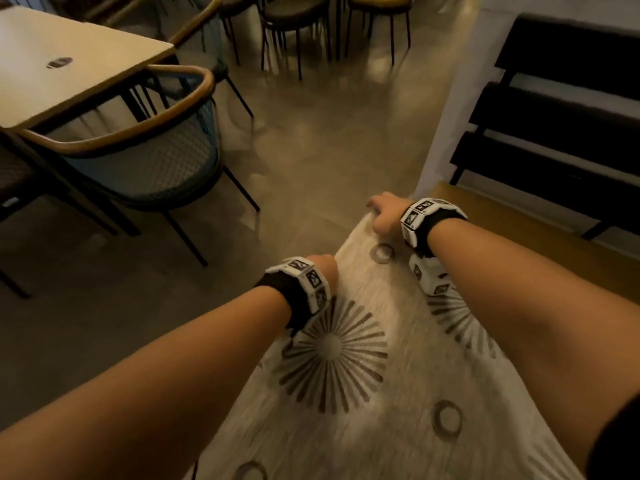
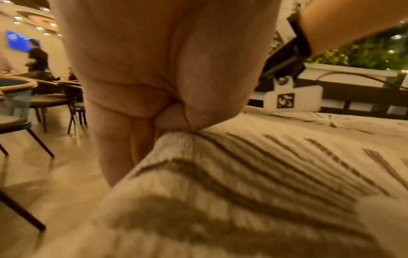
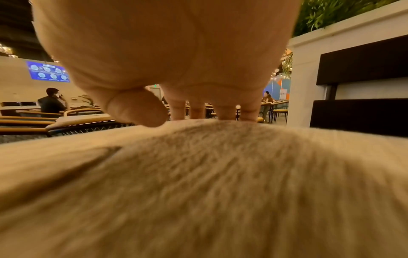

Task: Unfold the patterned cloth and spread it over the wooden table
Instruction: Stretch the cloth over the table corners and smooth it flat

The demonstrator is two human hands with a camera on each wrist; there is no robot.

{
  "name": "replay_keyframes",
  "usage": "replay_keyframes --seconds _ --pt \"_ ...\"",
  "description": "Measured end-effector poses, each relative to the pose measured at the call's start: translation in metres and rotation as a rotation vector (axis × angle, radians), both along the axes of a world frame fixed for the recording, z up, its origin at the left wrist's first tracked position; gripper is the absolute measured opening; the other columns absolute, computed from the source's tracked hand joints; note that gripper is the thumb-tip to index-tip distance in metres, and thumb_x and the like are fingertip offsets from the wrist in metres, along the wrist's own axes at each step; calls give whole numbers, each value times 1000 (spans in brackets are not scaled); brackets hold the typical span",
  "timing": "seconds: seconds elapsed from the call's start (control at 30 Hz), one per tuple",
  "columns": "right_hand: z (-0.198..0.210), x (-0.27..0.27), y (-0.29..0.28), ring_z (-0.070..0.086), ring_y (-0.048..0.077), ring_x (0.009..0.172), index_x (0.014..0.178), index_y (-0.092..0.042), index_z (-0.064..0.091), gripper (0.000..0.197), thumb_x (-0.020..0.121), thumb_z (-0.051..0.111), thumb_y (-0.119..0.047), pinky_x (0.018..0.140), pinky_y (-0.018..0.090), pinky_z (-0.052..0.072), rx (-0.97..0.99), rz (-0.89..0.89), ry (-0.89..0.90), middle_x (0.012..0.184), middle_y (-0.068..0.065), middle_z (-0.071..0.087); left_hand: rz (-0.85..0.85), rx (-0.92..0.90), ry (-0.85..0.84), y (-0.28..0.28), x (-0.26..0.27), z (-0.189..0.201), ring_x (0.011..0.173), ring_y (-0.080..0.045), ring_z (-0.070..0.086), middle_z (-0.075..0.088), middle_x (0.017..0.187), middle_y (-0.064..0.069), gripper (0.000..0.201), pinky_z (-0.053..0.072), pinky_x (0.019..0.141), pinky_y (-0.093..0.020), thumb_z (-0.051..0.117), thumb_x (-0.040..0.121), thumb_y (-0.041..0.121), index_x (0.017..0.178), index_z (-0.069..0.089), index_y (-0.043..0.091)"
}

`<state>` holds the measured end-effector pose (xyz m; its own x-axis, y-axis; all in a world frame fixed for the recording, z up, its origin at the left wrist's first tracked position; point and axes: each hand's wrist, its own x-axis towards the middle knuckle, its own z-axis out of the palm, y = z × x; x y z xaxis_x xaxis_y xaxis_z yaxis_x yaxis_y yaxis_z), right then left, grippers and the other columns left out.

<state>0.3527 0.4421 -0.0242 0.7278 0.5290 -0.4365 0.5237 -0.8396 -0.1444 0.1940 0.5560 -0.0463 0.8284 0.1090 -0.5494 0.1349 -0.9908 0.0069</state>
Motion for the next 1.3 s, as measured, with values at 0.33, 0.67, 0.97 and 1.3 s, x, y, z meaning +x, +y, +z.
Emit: replay_keyframes --seconds 0.33,0.67,0.97,1.3 --pt "-1 6 14 42 30 119 123 -28 51 44 80 56 -37 98 45 37 -67 210 -179 127 5 41 82 31 22 -11 3 -3 110 -36 59 58 113 -13 44 50 92 -52 56 91 23 128 44 3" --pt "3 6 -24 46 38 124 144 -22 31 58 89 45 -27 102 46 42 -34 -39 -83 141 13 39 219 -69 -15 -11 1 -2 120 -35 52 46 139 -18 55 46 97 -43 45 95 26 142 27 3" --pt "45 -123 -151 45 33 125 130 -19 49 45 86 50 -27 99 44 40 53 -20 -154 136 8 42 113 -86 -375 -74 -72 47 148 -32 0 -4 161 -8 80 15 119 -46 48 89 12 152 -1 19" --pt "78 -333 -358 47 31 122 132 -21 50 51 86 44 -41 101 45 40 234 -628 -26 135 8 47 -93 -516 -316 -222 -229 66 123 -24 49 48 138 -5 49 41 100 -35 51 90 17 138 41 20"
